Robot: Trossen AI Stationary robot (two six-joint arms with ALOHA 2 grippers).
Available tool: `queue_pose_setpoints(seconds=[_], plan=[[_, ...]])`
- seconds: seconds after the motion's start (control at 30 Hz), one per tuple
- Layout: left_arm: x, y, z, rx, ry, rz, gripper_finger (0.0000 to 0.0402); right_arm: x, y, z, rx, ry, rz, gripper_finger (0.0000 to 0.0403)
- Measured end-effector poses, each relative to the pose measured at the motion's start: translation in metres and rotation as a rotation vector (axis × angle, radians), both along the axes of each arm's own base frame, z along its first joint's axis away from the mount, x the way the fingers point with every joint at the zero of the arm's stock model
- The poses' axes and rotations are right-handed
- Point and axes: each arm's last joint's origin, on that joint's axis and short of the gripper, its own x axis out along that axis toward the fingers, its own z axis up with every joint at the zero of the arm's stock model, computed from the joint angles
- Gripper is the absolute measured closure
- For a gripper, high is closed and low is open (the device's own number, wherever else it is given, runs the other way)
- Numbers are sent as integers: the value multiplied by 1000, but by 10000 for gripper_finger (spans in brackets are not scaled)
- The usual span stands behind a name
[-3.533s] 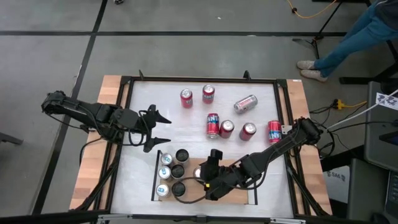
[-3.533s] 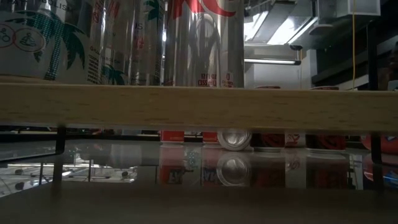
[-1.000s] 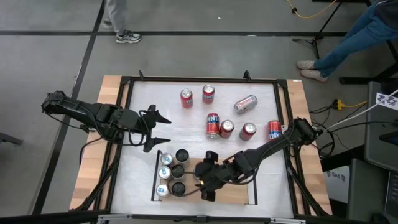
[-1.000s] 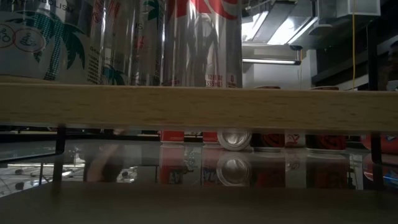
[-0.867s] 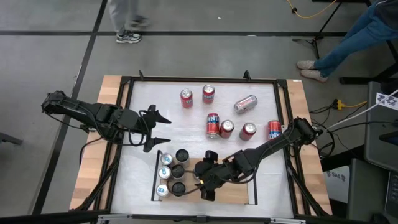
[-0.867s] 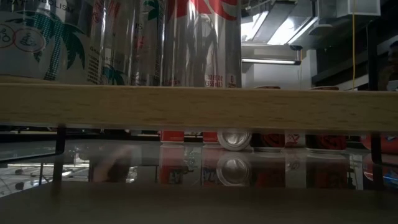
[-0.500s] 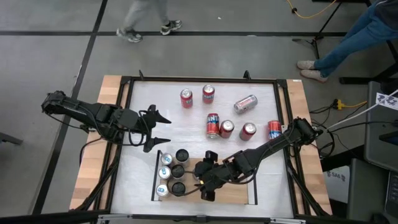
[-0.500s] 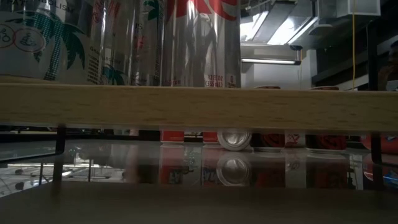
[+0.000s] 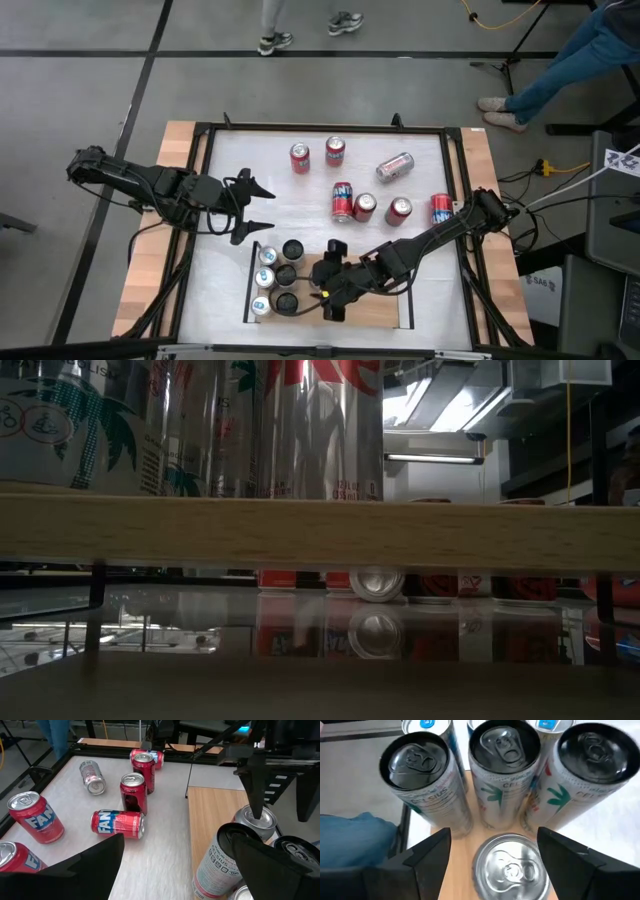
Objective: Place canned beverage on shelf
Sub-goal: Put the left silver soda can on the shelf
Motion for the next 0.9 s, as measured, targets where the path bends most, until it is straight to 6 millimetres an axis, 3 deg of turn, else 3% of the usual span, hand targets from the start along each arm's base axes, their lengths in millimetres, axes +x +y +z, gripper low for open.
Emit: queue_pose_setpoints(seconds=[0.27, 0.9], plan=[[0, 0, 0, 0, 0, 0, 43, -5, -4, -5, -65, 55, -27, 116], [0, 0, 0, 0, 1, 0, 43, -3, -1, -11, -34, 80, -28, 116]])
